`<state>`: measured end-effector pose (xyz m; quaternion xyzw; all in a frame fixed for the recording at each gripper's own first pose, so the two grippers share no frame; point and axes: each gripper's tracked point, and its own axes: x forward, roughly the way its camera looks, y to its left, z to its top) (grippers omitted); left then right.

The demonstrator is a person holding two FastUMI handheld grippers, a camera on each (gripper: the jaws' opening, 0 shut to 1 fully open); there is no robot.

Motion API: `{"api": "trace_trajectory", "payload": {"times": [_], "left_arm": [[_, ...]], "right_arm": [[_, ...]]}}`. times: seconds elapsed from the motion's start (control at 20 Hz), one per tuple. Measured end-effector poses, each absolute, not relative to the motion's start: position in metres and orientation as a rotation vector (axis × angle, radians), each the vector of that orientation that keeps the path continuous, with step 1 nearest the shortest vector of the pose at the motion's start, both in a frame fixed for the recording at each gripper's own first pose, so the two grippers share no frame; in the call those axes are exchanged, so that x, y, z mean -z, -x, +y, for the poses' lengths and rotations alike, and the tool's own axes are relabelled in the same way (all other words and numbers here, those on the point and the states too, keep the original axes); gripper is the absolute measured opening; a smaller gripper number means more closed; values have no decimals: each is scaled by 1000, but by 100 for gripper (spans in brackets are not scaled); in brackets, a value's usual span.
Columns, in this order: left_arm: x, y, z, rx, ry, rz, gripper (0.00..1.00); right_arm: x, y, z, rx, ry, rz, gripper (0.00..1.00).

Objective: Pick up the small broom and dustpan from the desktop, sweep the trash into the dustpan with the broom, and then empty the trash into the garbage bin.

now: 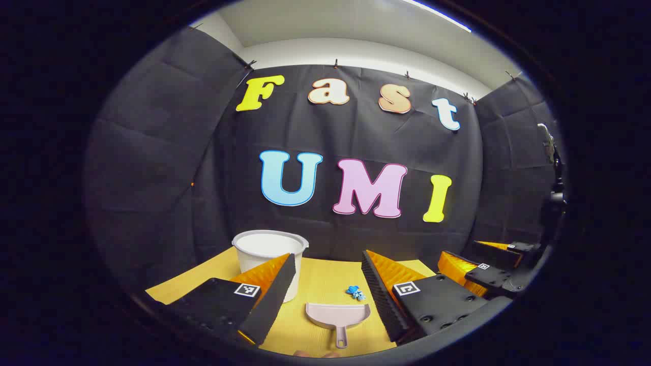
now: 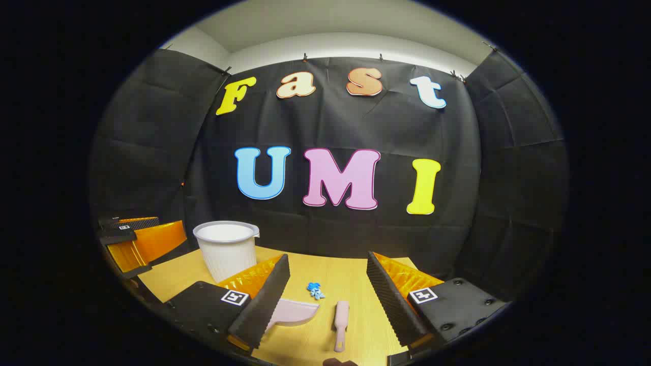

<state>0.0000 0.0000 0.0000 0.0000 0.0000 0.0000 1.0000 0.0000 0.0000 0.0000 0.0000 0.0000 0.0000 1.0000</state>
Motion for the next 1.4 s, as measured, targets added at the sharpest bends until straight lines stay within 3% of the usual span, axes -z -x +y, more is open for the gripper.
{"api": "trace_trajectory", "payload": {"times": [0.1, 0.2, 0.3, 0.35, 0.4, 0.6, 0.8, 0.85, 1.0, 1.4], "left_arm": [[1, -2, -3, 21, -23, 7, 78], [-3, -4, -4, 39, -10, 0, 77], [-7, -3, 2, 43, -10, -10, 77], [-10, -1, 7, 42, -12, -18, 78], [-11, 1, 11, 46, -9, -23, 78], [-9, 13, 21, 74, -5, -20, 78], [-16, 27, 29, 102, -24, -46, 79], [-14, 29, 27, 112, -29, -44, 80], [-14, 32, 14, 148, -31, -61, 78], [6, 8, -6, 119, -6, -22, 78]], "right_arm": [[-1, -1, 6, -7, 1, -2, 98], [-5, -1, 10, -5, 1, -10, 94], [-8, 0, 12, 5, -1, -20, 94], [-9, 1, 15, 9, -3, -21, 98], [-8, 3, 19, 9, -3, -15, 94], [-8, 13, 35, 17, -7, -7, 99], [-19, 25, 38, 62, 34, -51, 98], [-22, 28, 37, 76, 46, -60, 94], [-38, 31, 34, 91, 56, -108, 98], [-19, 18, 20, 50, 43, -66, 94]]}}
